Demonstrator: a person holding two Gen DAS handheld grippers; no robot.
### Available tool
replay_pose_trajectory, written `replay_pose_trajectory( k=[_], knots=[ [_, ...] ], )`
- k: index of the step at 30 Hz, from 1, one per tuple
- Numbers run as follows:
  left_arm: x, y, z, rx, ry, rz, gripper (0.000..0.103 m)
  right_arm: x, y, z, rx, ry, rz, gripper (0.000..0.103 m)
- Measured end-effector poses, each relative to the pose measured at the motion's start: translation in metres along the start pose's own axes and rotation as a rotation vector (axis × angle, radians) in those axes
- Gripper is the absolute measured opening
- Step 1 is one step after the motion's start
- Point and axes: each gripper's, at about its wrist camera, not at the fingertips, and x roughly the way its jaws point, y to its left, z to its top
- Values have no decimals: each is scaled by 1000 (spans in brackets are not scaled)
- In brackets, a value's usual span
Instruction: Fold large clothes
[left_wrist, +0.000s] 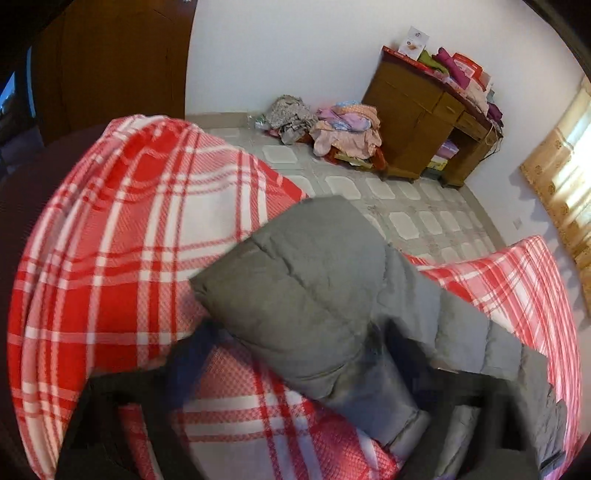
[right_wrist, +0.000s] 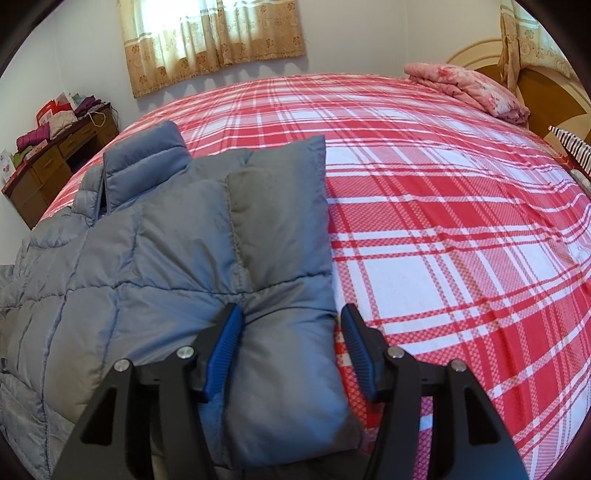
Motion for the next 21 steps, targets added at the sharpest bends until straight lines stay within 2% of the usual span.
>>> replay_pose_trajectory(
  k=[1, 2, 3, 4, 5, 6, 9, 12, 16, 18, 19, 21],
  knots=[
    [-1, -2, -2, 16, -25, 13, 72, 0, 0, 0, -2, 0, -3, 59],
    [-2, -3, 0, 33, -50, 21, 62, 0, 1, 0, -3, -1, -6, 59],
    [-4, -4, -1, 55, -70, 14, 38, 1, 1, 0, -5, -1, -7, 59],
    [-4, -6, -1, 68, -64, -53, 26, 0, 1, 0, -5, -1, -8, 59],
    [-4, -6, 0, 67, -56, -80, 18, 1, 0, 0, -4, -2, -7, 59],
    [-4, -8, 1, 73, -59, -86, 15, 0, 1, 0, -3, -1, -6, 59],
    [-20, -21, 3, 128, -125, -98, 13, 0, 1, 0, -1, -2, -3, 60],
    [-42, -43, 4, 179, -191, -151, 12, 0, 0, 0, 5, -1, 3, 60],
    [-96, -97, -11, 298, -253, -317, 12, 0, 0, -1, 6, -3, 4, 60],
    [-126, -127, -33, 389, -287, -413, 12, -1, 0, 0, 9, -3, 9, 60],
    [-146, -149, -54, 459, -299, -480, 12, -1, -1, 0, 11, -3, 12, 60],
    [-171, -179, -87, 549, -304, -561, 12, -1, -1, -1, 14, -4, 15, 60]
  ],
)
